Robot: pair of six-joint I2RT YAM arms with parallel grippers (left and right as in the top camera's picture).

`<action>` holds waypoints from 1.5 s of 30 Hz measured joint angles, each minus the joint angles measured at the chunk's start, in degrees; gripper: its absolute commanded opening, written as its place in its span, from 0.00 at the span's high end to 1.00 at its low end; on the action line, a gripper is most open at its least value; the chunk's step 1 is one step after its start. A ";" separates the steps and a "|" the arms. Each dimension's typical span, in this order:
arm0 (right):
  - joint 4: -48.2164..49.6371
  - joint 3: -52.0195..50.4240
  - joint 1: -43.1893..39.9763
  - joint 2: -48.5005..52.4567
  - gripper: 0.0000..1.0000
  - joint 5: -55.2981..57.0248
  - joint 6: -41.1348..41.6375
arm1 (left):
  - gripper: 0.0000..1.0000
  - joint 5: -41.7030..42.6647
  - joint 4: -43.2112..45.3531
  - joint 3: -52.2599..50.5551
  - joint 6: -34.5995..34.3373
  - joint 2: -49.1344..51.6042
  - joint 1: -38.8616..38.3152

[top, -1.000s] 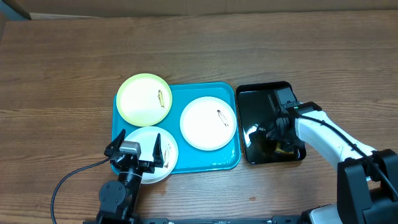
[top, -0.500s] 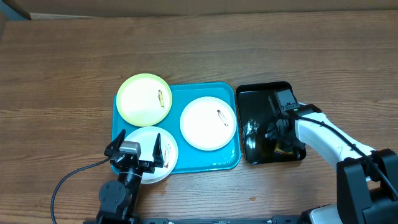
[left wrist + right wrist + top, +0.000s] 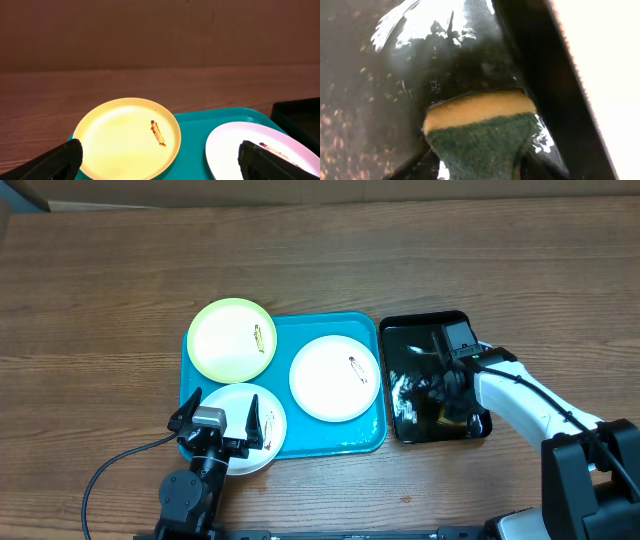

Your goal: Clean dirty plates on tray and stack at the side

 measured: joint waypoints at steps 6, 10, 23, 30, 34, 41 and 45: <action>-0.15 0.04 -0.02 0.00 0.87 -0.28 0.17 | 0.00 -0.02 0.39 0.00 0.00 0.00 0.00; -0.48 0.17 -0.02 0.00 0.96 -1.20 -0.22 | 0.00 0.81 5.77 0.04 -0.17 0.00 0.00; -4.39 1.81 -0.02 0.00 0.60 -2.78 -3.78 | 0.00 9.88 -27.06 35.26 -3.61 21.42 0.00; -9.57 6.64 -0.02 0.00 0.47 -5.57 -4.46 | 0.00 17.97 -41.24 58.21 -4.33 50.40 -0.09; -11.52 7.17 -0.02 0.00 0.28 -7.30 -4.83 | 0.00 23.39 -40.41 61.46 -6.71 60.87 -0.09; -12.98 7.17 -0.02 0.00 0.26 -8.55 -5.64 | 0.18 33.03 -41.00 61.83 -10.08 74.47 -0.50; -13.55 7.17 -0.02 0.00 0.27 -8.74 -5.70 | 0.23 30.99 -44.48 61.83 -12.98 80.83 -2.71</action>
